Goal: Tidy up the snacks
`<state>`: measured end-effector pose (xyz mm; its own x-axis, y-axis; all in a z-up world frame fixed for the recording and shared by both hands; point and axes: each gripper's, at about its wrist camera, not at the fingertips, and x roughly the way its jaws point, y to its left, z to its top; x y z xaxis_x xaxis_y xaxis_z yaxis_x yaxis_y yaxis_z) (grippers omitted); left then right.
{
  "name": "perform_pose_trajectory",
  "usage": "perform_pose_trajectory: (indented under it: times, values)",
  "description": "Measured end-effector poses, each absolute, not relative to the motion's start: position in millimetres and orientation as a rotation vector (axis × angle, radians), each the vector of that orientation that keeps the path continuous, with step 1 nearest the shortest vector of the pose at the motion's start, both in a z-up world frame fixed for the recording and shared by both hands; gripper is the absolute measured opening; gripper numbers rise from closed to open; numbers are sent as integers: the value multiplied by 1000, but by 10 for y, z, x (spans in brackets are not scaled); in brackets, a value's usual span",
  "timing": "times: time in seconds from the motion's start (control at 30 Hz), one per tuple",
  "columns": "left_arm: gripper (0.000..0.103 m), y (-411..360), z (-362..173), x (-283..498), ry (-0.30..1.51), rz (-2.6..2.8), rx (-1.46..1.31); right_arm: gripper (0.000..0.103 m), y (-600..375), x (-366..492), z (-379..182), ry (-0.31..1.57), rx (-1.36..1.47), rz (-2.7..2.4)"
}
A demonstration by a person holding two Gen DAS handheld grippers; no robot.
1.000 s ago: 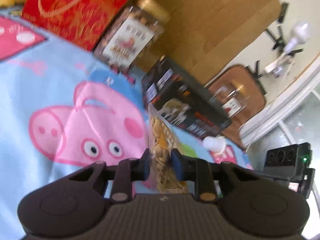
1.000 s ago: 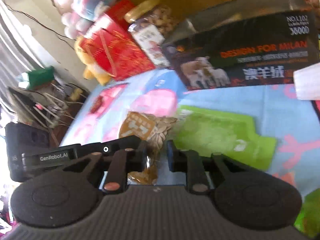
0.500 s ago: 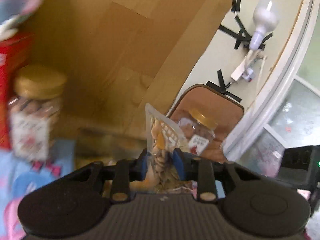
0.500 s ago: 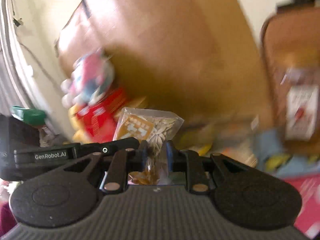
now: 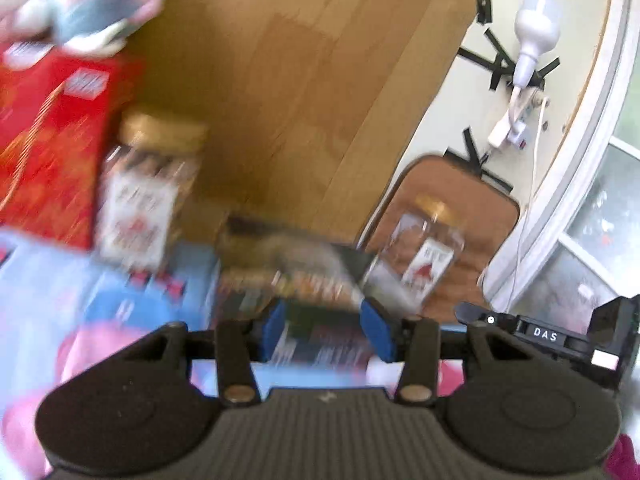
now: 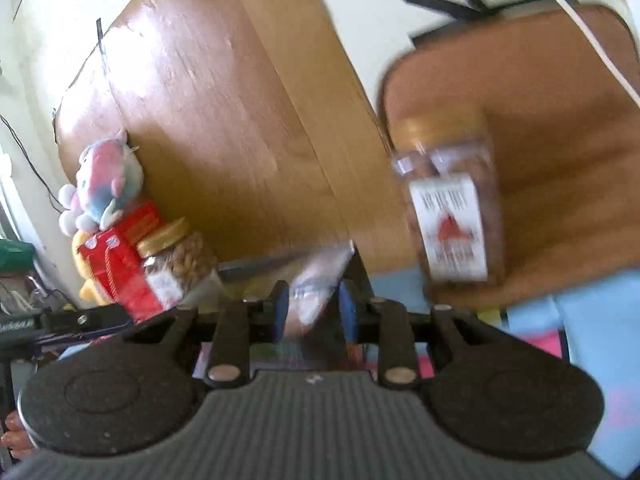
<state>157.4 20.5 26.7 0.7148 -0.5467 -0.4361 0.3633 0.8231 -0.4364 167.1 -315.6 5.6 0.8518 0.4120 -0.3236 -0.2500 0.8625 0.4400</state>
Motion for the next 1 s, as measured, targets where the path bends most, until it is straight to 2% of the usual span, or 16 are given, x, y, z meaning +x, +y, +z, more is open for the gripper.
perform_pose_trajectory:
  times: [0.1,0.17,0.23,0.27,0.33,0.37,0.43,0.5,0.57,0.7,0.8,0.83,0.9,1.0]
  values:
    - [43,254,37,1405,662,-488,-325,42,-3116,1557,-158,493,361,355]
    - [43,232,-89,1384,705,-453,-298,43,-3089,1625,-243,547,367,347]
    - [43,242,-205,1365,751,-449,-319,52,-3060,1691,-322,582,371,379]
    - [43,256,-236,1369,767,-453,-336,63,-3019,1767,-354,606,363,396]
    - [43,291,-248,1348,773,-451,-356,59,-2948,1877,-427,651,370,415]
    - [43,315,-235,1320,764,-449,-358,45,-2899,1917,-463,678,378,448]
    - [43,396,-186,1269,739,-445,-358,40,-2751,1870,-422,666,321,446]
    - [43,504,-135,1231,720,-428,-363,22,-2597,1789,-331,677,297,510]
    - [43,607,-96,1199,703,-415,-389,13,-2346,1690,-229,694,284,593]
    - [43,778,-53,1122,687,-399,-424,13,-1703,1440,-112,743,168,788]
    - [43,823,-45,1116,684,-412,-432,14,-1657,1174,87,624,100,816]
    - [43,805,-44,1150,686,-420,-427,16,-1732,1156,130,591,115,792]
    - [43,728,-38,1235,695,-437,-421,26,-1900,1203,165,566,144,709]
    - [45,524,-39,1370,707,-488,-415,30,-2082,1316,137,574,182,631]
